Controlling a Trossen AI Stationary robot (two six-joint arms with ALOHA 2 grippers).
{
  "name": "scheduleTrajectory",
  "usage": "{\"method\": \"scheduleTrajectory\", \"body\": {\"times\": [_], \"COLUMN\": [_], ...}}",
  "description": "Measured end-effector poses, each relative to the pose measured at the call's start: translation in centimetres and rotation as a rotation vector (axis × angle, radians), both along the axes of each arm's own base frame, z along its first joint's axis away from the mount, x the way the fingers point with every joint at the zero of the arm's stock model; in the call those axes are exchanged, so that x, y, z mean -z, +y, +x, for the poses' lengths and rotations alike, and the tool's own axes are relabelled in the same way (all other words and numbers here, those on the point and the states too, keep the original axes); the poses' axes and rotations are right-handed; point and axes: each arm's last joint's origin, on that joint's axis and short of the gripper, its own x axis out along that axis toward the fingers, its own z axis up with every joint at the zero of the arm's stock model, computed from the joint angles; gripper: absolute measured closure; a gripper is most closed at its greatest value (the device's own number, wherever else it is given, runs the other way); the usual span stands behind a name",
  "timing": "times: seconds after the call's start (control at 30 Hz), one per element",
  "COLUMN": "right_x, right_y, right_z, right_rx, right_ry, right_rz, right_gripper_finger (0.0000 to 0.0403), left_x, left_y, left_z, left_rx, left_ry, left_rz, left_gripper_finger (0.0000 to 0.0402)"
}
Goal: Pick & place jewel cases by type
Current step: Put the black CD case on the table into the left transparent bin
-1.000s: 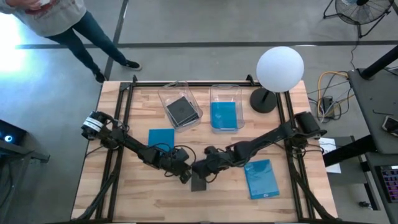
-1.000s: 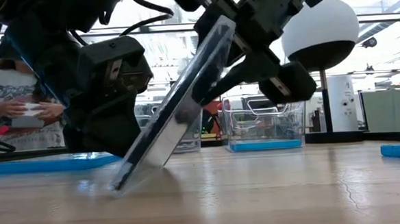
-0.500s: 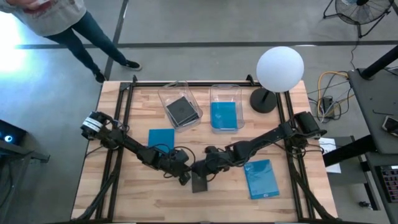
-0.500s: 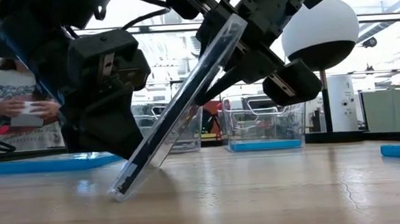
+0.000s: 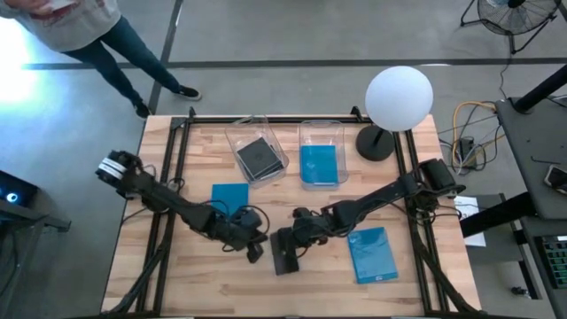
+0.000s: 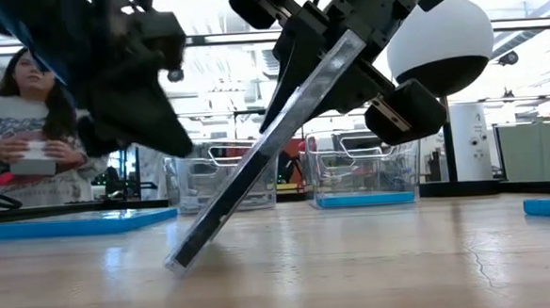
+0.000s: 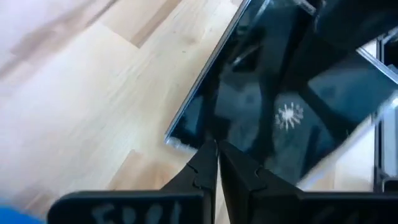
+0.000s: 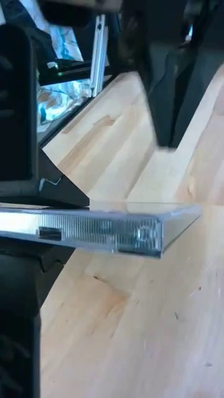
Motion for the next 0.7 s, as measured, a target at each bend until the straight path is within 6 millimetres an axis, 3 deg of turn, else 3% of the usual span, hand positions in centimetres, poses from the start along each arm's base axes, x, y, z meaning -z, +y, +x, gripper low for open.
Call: {"method": "scheduleTrajectory", "body": {"times": [0.17, 0.3, 0.5, 0.7], "right_x": [-1.9, -4.2, -6.5, -8.0], "right_y": [-0.5, -2.7, -8.8, -15.6], "right_z": [-0.1, 0.0, 0.7, 1.5], "right_rx": [0.010, 0.047, 0.153, 0.291], "right_ry": [-0.067, -0.157, -0.262, -0.293], "right_rz": [-0.016, -0.070, -0.191, -0.300], "right_gripper_finger": [0.0365, 0.0365, 0.0365, 0.0365], "left_x": [-3.0, -5.8, -9.7, -12.1], "left_y": [-0.2, 0.0, 1.4, 3.6], "left_z": [-2.4, -4.6, -8.1, -11.6], "left_rx": [-0.010, -0.041, -0.069, -0.081], "left_ry": [-0.036, -0.114, -0.235, -0.300], "left_rz": [0.003, -0.022, -0.054, -0.038], "left_gripper_finger": [0.0401, 0.0401, 0.0401, 0.0401]}}
